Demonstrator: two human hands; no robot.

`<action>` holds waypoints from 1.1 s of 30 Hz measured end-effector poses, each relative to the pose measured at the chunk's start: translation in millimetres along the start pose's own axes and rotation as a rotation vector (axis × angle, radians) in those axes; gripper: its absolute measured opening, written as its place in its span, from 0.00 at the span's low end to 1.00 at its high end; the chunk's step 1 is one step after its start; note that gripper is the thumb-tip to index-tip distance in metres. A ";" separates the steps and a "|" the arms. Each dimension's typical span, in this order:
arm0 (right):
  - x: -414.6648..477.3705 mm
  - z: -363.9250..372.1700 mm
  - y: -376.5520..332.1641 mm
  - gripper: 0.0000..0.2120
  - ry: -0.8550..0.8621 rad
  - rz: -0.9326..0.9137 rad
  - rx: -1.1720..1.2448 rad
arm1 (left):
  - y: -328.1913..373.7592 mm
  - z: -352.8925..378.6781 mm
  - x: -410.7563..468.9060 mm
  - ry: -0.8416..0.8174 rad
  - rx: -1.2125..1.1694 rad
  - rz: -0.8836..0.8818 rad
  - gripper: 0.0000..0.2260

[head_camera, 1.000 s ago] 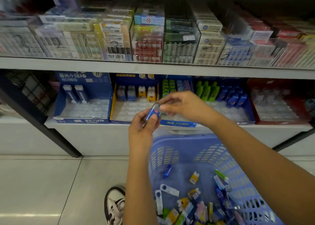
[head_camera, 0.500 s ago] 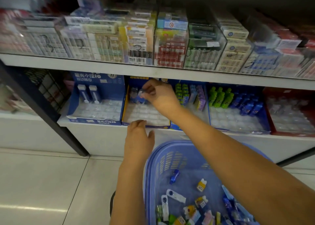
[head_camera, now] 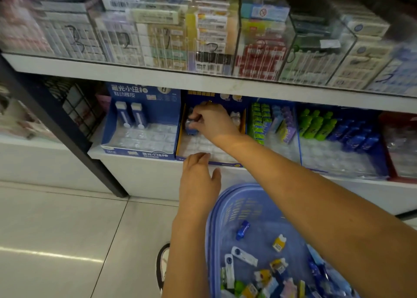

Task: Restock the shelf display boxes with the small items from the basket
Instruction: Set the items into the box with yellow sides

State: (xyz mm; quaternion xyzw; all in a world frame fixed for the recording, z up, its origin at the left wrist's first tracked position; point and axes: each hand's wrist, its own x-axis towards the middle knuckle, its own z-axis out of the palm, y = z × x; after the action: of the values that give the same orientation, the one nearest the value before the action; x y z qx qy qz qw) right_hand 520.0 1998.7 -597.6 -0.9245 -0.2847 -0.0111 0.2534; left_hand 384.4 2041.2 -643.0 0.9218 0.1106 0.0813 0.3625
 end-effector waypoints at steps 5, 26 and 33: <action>-0.4 -7.1 -6.2 0.13 -0.070 0.002 -0.075 | -0.3 -1.0 0.6 0.004 -0.020 0.022 0.20; -315.6 52.1 194.8 0.13 -0.817 0.599 -0.012 | -2.8 184.8 -117.0 -1.130 0.454 -0.137 0.15; -336.6 105.0 214.9 0.25 -0.804 0.591 0.051 | -20.9 221.5 -132.5 -0.995 0.413 -0.195 0.14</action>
State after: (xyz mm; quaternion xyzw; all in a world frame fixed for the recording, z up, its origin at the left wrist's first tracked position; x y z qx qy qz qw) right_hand 339.3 1720.8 -843.9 -0.8902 -0.0858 0.4255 0.1382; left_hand 304.8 1877.2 -827.0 0.8864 0.0242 -0.4221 0.1884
